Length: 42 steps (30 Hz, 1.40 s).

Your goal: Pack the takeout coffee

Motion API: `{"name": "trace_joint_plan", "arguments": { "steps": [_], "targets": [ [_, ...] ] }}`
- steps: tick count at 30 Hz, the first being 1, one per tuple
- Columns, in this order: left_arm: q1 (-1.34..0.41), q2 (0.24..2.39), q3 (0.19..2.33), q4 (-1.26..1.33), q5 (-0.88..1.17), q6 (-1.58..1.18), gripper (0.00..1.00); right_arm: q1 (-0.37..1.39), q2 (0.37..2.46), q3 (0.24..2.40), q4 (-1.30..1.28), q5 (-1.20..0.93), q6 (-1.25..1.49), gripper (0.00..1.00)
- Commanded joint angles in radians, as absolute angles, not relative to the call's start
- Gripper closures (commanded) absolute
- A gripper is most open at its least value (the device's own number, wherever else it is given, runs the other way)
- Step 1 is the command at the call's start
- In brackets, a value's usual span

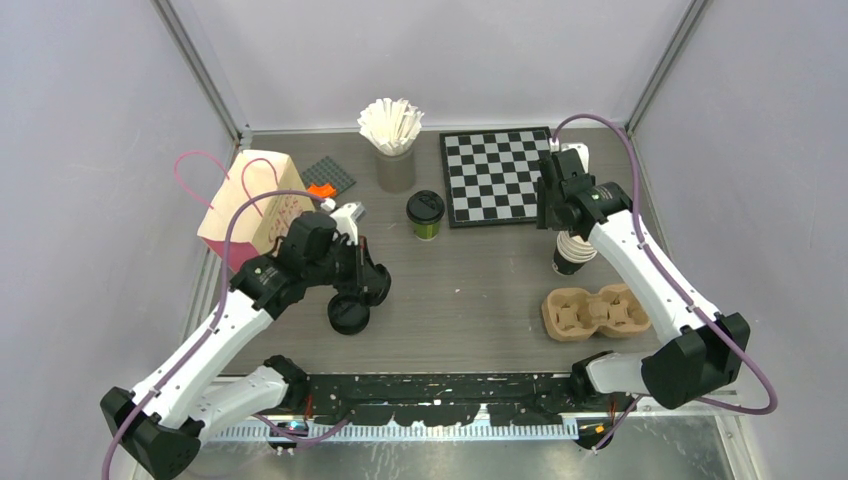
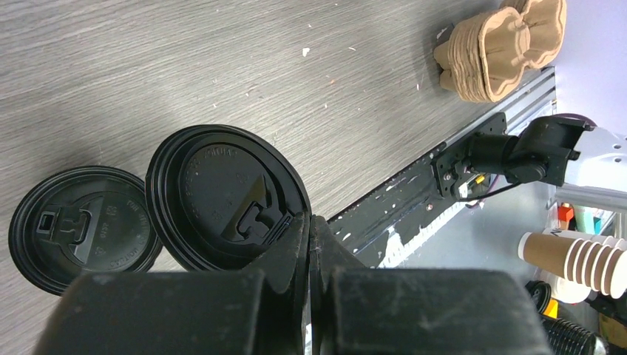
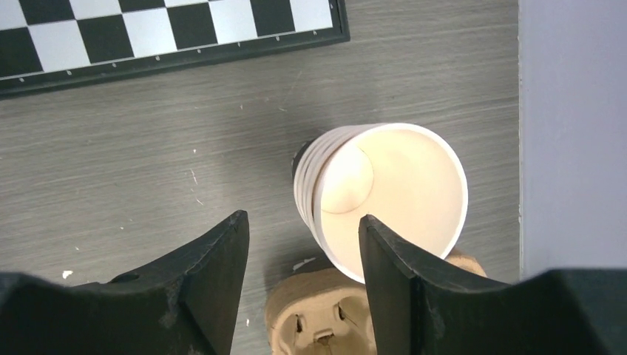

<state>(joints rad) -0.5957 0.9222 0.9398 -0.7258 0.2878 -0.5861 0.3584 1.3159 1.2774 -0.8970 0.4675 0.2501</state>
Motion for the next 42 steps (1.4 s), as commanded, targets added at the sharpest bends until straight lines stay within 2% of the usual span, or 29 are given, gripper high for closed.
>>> {"name": "trace_joint_plan", "arguments": {
  "steps": [1,16,27,30,36,42],
  "targets": [
    [-0.6,0.902,0.928,-0.706,0.277,-0.545,1.0,0.356,1.297,1.327,-0.934,0.502,0.22,0.42],
    [-0.599,0.889,0.89,-0.714,0.265,-0.541,1.0,0.267,1.334,1.302,-0.908,0.396,0.165,0.66],
    [-0.599,0.884,0.884,-0.713,0.258,-0.547,1.0,0.256,1.365,1.302,-0.906,0.383,0.154,0.68],
    [-0.598,0.881,0.876,-0.711,0.253,-0.547,1.0,0.254,1.368,1.299,-0.906,0.391,0.148,0.71],
    [-0.599,0.874,0.877,-0.716,0.249,-0.547,1.0,0.254,1.359,1.315,-0.935,0.41,0.145,0.87],
    [-0.6,0.862,0.875,-0.723,0.238,-0.546,1.0,0.254,1.356,1.34,-0.96,0.43,0.14,0.88]
  ]
}}
